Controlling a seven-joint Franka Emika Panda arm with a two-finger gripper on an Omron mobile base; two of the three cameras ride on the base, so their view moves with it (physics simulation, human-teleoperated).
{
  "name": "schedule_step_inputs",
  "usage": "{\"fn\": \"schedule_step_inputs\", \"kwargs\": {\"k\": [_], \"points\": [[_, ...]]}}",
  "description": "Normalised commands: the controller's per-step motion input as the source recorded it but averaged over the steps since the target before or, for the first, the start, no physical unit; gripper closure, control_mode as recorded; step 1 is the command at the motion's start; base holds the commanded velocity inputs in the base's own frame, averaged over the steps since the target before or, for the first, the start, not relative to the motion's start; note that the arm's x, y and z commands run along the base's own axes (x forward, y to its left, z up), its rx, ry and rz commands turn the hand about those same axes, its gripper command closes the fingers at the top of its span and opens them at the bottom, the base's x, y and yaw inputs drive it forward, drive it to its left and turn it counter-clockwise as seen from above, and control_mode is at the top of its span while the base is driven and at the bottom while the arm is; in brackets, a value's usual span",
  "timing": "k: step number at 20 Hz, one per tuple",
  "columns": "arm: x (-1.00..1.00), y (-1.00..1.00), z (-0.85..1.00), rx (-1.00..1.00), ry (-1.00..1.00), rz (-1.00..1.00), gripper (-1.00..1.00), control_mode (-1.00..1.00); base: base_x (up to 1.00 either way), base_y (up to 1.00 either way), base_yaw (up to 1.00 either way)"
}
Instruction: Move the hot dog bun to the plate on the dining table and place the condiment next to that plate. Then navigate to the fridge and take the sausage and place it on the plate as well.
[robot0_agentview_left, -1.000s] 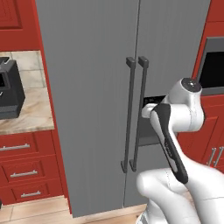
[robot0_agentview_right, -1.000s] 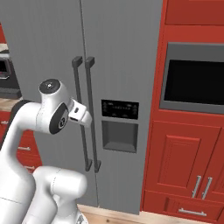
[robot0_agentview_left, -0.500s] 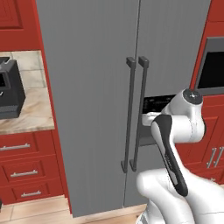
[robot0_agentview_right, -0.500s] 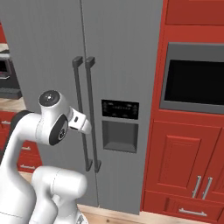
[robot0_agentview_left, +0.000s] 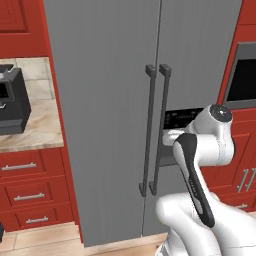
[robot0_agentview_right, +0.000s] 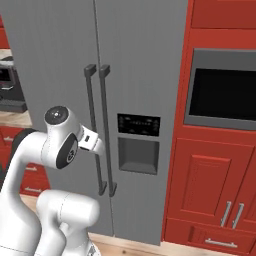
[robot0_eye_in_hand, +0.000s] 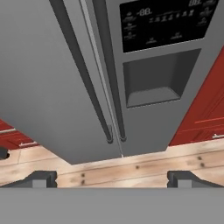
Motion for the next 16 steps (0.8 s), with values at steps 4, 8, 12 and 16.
{"fn": "schedule_step_inputs", "kwargs": {"k": [4, 8, 12, 16], "points": [[0.0, 0.0, 0.0, 0.0, 0.0, 0.0, -1.0, 1.0, -0.47, 0.0, 0.0], [0.0, 0.0, 0.0, 0.0, 0.0, 0.0, -1.0, 1.0, -0.4, 0.0, 0.0], [0.0, 0.0, 0.0, 0.0, 0.0, 0.0, -1.0, 1.0, -0.14, 0.0, 0.0], [0.16, -0.01, 0.0, 0.0, 0.0, 0.02, -1.0, -1.0, 0.05, 0.0, 0.01]]}}
